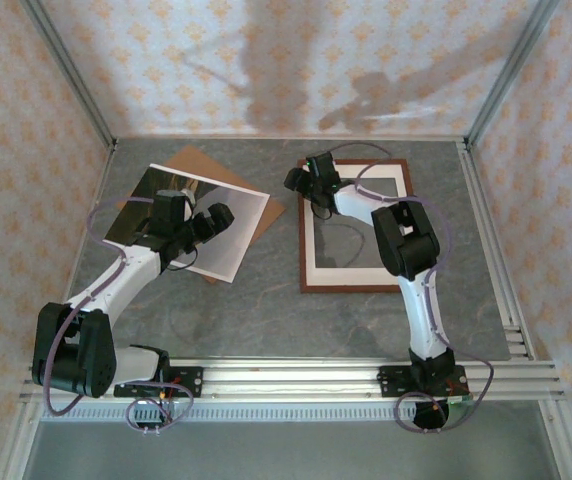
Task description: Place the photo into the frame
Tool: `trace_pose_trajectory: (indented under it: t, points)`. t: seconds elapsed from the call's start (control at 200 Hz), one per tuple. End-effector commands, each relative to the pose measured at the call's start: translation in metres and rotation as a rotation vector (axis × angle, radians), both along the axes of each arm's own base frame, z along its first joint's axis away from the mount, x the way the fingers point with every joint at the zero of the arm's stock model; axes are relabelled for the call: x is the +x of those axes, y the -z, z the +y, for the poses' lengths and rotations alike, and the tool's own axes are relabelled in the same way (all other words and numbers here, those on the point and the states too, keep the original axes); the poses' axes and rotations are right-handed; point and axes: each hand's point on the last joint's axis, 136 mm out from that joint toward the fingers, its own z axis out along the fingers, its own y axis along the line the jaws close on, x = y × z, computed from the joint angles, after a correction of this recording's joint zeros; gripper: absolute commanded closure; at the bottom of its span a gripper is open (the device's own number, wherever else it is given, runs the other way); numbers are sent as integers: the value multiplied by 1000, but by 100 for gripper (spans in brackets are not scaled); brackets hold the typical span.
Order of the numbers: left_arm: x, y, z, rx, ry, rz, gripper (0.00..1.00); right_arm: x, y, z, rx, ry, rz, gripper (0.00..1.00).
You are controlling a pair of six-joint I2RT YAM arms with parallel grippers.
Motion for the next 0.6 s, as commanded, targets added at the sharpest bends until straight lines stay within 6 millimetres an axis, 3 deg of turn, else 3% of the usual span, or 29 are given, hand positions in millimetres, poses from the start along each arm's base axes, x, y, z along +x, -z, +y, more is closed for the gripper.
trace_pose_trajectory:
  t: [0.0, 0.275, 0.475, 0.591]
  points:
    - [5, -8, -4, 14, 24, -27, 0, 0, 1, 3, 9, -7, 29, 25]
    - [6, -3, -6, 6, 26, -21, 0, -16, 0, 3, 21, -33, 66, 27]
    - [7, -5, -1, 47, 25, -17, 0, -18, -44, -4, -37, -64, -3, 24]
    - [8, 0, 10, 96, -18, -11, 0, -30, -67, -8, -84, -105, -46, 22]
